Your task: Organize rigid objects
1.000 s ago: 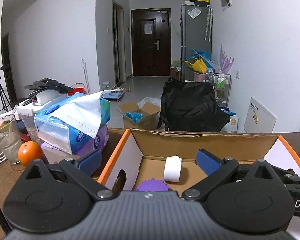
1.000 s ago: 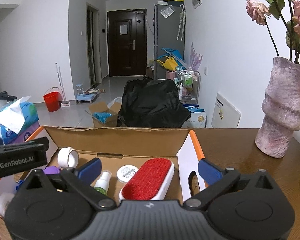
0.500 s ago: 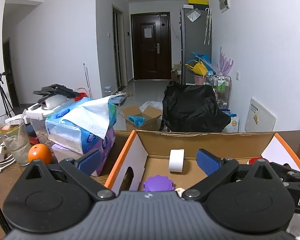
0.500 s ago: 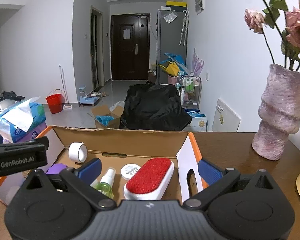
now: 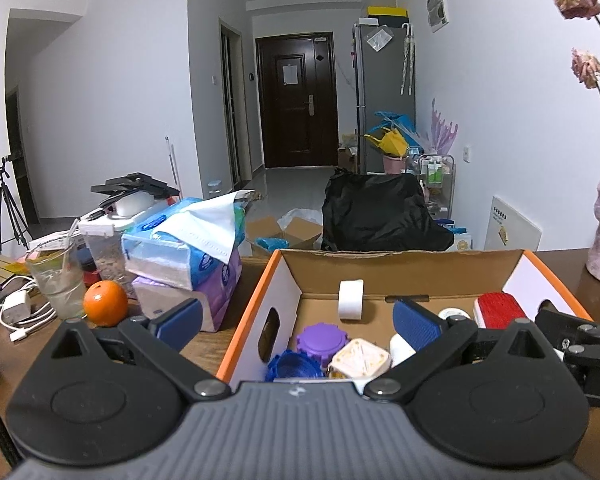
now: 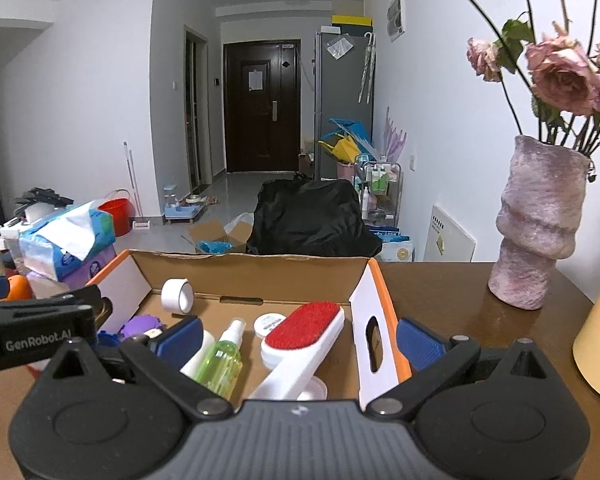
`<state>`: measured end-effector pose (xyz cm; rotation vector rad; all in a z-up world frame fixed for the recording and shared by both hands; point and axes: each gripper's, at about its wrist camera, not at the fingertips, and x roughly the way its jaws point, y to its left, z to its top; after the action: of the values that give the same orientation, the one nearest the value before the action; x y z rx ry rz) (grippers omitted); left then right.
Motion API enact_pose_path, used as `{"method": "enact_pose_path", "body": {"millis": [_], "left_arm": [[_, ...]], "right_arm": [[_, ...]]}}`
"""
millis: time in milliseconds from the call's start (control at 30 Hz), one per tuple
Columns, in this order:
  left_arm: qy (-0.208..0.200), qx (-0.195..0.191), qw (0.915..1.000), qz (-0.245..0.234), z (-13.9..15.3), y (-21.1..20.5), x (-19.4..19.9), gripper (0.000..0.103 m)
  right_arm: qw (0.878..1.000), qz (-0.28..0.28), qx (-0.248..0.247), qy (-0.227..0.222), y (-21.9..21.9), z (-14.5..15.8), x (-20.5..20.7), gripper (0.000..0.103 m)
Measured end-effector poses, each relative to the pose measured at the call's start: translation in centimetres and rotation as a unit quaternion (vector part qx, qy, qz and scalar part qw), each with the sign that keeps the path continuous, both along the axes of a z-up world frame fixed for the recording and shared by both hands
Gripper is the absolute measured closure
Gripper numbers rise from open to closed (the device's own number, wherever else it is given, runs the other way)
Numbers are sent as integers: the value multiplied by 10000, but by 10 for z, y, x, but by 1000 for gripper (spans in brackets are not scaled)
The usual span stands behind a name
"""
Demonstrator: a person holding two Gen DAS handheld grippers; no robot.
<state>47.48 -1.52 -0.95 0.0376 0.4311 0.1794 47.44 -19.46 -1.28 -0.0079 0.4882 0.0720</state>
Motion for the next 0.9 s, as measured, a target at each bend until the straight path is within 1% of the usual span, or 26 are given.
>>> {"method": "enact_pose_path", "body": {"millis": [233, 500, 733, 900], "left_arm": [[-36, 6, 10000, -36, 5, 1, -38, 0], [-99, -45, 9999, -106, 13, 3, -91, 0], [-161, -20, 9996, -225, 24, -1, -143, 0], [-264, 31, 9991, -334, 28, -3, -187, 0]], "right_arm": [[10000, -9, 42, -81, -2, 7, -38, 0], [9997, 22, 85, -214, -4, 17, -92, 0], [9991, 64, 74, -412, -5, 28, -148, 0], [9988, 72, 102, -465, -8, 27, -194, 0]]}}
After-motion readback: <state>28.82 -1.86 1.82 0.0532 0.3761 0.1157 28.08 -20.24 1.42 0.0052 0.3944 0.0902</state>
